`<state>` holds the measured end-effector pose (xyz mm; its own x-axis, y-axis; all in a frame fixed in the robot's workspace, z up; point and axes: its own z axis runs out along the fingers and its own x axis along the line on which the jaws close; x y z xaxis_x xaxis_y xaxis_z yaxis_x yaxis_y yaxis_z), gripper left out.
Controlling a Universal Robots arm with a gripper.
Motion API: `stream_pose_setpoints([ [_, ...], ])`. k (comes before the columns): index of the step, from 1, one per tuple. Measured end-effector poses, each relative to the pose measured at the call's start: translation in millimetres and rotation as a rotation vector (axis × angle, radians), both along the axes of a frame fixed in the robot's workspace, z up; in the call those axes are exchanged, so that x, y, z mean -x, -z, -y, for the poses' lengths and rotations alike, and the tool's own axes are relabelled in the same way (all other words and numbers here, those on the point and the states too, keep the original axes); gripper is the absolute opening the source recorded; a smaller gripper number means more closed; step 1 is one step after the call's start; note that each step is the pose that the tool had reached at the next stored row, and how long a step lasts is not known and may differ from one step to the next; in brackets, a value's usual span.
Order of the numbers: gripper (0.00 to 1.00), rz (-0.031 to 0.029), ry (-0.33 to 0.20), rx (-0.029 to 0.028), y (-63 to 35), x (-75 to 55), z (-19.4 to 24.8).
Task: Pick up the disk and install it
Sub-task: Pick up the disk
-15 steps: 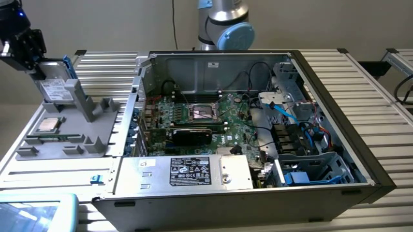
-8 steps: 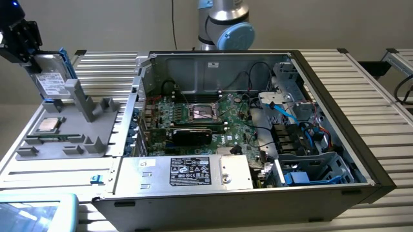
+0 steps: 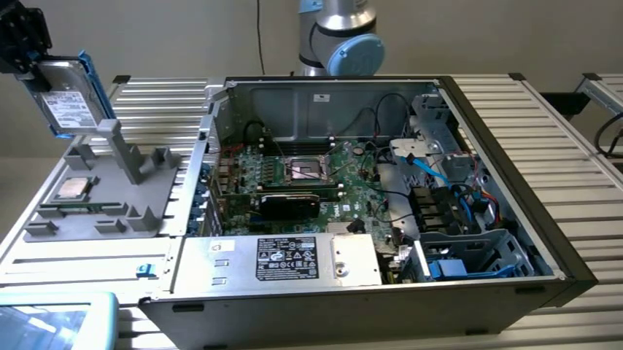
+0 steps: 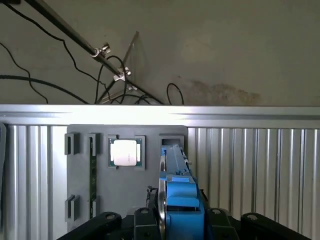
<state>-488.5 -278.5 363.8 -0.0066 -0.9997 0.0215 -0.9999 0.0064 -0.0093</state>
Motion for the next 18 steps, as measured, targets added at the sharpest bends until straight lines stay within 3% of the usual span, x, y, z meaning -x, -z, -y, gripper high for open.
stream_pose_setpoints([
  [8,0.37,0.0026,0.000,-0.0001,-29.9,-5.4,0.1],
  [14,0.37,0.0049,0.000,-0.0004,-45.1,-15.5,0.0],
  [18,0.37,0.0058,0.000,-0.0063,-52.9,-25.9,0.0],
])
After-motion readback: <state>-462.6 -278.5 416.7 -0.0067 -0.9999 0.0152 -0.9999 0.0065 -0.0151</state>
